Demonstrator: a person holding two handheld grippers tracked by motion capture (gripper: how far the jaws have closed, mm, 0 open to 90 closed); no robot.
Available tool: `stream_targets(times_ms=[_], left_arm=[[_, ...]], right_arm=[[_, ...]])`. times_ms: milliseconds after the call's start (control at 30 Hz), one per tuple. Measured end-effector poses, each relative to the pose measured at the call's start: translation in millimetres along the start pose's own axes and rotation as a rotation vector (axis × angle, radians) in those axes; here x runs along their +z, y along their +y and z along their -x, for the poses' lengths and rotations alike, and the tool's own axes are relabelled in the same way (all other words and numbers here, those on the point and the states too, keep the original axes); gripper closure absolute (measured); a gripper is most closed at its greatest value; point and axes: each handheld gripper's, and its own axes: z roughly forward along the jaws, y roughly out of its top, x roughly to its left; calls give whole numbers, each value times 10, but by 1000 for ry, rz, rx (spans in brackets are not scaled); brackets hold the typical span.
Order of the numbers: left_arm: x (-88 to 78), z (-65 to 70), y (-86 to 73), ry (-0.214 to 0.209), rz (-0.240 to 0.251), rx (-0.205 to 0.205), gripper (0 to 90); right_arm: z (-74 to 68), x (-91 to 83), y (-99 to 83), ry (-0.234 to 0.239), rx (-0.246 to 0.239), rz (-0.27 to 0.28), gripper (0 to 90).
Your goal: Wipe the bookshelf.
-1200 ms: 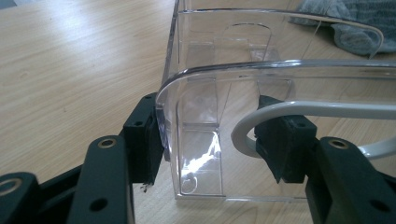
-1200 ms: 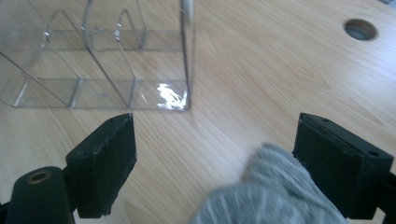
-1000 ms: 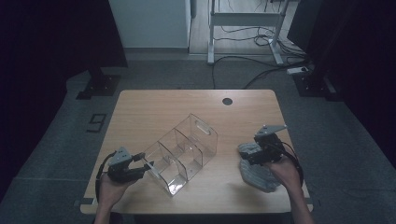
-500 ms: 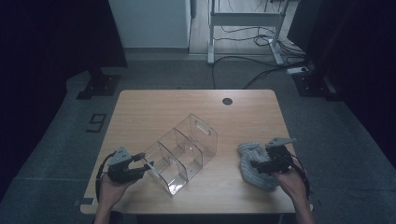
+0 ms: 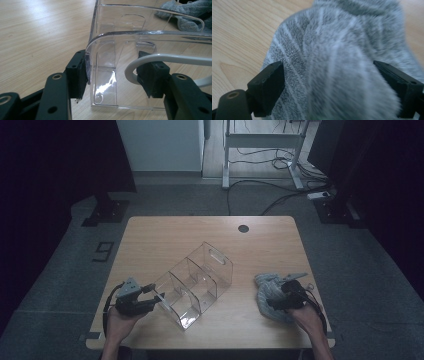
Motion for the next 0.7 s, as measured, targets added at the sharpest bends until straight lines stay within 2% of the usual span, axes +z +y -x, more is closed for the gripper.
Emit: stream_targets(times_ms=[100,233,367,433,533,633,700], left_arm=[[0,-4,-3,-2,2,-1,436],[2,-6,-5,-5,3,-5,435],[5,-16,-11,-13,5,-15,433],[7,-19,-13,-14,6,-19,432],[9,-20,-15,-16,7,-24,431],[12,-22,-17,-17,8,-27,431],[12,-23,-16,-18,7,-28,431]], right_arm=[[-4,69,12,6,20,-36,119],[-33,126,0,-15,2,-71,98],[-96,148,-4,-68,-28,-97,85],[-107,152,7,-77,-26,-106,98],[-94,121,16,-81,-18,-111,197],[-49,76,8,-99,11,-96,361],[-34,54,5,-106,26,-96,435]])
